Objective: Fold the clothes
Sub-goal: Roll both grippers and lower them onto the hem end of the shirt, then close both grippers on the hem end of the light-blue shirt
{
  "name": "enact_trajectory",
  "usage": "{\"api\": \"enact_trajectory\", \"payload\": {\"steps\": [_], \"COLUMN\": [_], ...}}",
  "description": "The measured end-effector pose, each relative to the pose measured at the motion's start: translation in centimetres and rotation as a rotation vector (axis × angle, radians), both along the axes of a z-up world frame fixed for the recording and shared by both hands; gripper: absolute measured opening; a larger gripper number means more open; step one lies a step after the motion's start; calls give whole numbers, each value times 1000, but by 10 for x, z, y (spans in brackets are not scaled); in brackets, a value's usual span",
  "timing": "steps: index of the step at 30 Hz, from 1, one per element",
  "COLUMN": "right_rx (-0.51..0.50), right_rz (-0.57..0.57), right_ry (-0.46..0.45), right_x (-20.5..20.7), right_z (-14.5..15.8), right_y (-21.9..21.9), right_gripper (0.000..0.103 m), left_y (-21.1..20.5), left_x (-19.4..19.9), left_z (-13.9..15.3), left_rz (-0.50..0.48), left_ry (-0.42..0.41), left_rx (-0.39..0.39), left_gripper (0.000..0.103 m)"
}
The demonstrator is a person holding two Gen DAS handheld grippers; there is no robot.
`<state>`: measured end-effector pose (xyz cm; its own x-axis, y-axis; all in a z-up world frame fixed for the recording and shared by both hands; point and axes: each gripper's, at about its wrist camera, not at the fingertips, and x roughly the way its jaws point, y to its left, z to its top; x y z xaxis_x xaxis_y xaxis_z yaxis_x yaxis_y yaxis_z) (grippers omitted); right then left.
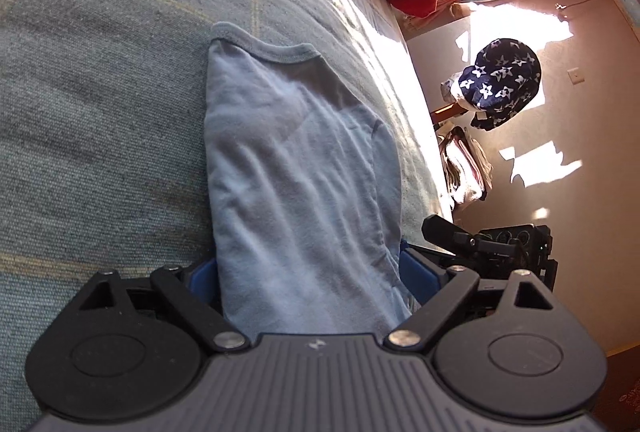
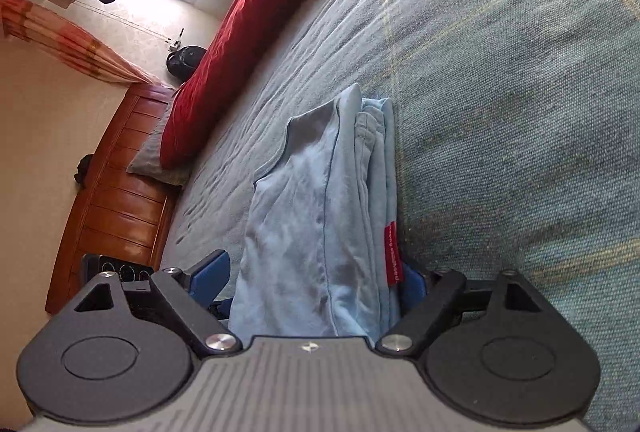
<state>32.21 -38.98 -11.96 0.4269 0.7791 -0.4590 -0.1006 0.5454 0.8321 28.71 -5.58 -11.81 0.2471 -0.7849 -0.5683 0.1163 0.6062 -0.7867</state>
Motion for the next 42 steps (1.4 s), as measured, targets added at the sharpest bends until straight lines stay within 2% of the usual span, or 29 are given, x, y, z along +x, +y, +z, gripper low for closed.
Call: {"api": "enact_trajectory", "payload": {"steps": [5,8,10,15,16,17,18,19,20,22,23,24,25,26,28,32,37,42], "right_rx": [-15,-5,19,13,11,10,9,2,-5,-20,-33,-48,-62,-58,-67,-159,-221,-258], "right_rz": [50,50,59,70,72,74,76,67,57,38,31,23,16,10,0,-9,-2,18], "right_ry": [27,54,53,18,12,5,-2,5,13,28,33,37,42,40,33,-14,-59,-115], "right_x": [-28,-14,1,4,4,5,5,5,5,4,4,5,5,4,2,-6,-15,-26], "right_z": [1,-1,-2,-5,-6,-6,-7,-8,-10,-14,-16,-17,-19,-20,-20,-5,17,41], "right_y": [0,4,9,8,8,8,7,4,1,-5,-6,-7,-8,-9,-8,4,14,19], "right_gripper": [89,92,98,100,97,95,86,78,74,52,46,31,22,22,20,21,20,19], "left_y": [4,0,-7,-12,-10,-9,-6,-3,-2,-1,-2,-3,-5,-6,-8,-15,-16,-14], "left_x": [-20,-4,9,20,18,17,16,15,16,16,15,14,13,12,11,6,2,-3], "left_z": [2,-1,-2,-3,-3,-3,-4,-5,-7,-7,-6,-5,-4,-3,0,9,23,44], "left_rz": [-53,-42,-38,-59,-62,-63,-61,-58,-49,-38,-37,-36,-36,-35,-34,-49,-71,-83], "left_ry": [-17,-3,-7,-21,-28,-35,-37,-38,-29,-24,-30,-37,-43,-50,-63,-100,-135,-187], "left_rx": [11,4,4,12,20,28,37,46,54,77,93,110,126,143,176,235,274,267], "left_gripper": [89,88,88,86,84,75,66,62,54,44,39,36,35,30,29,22,18,11]}}
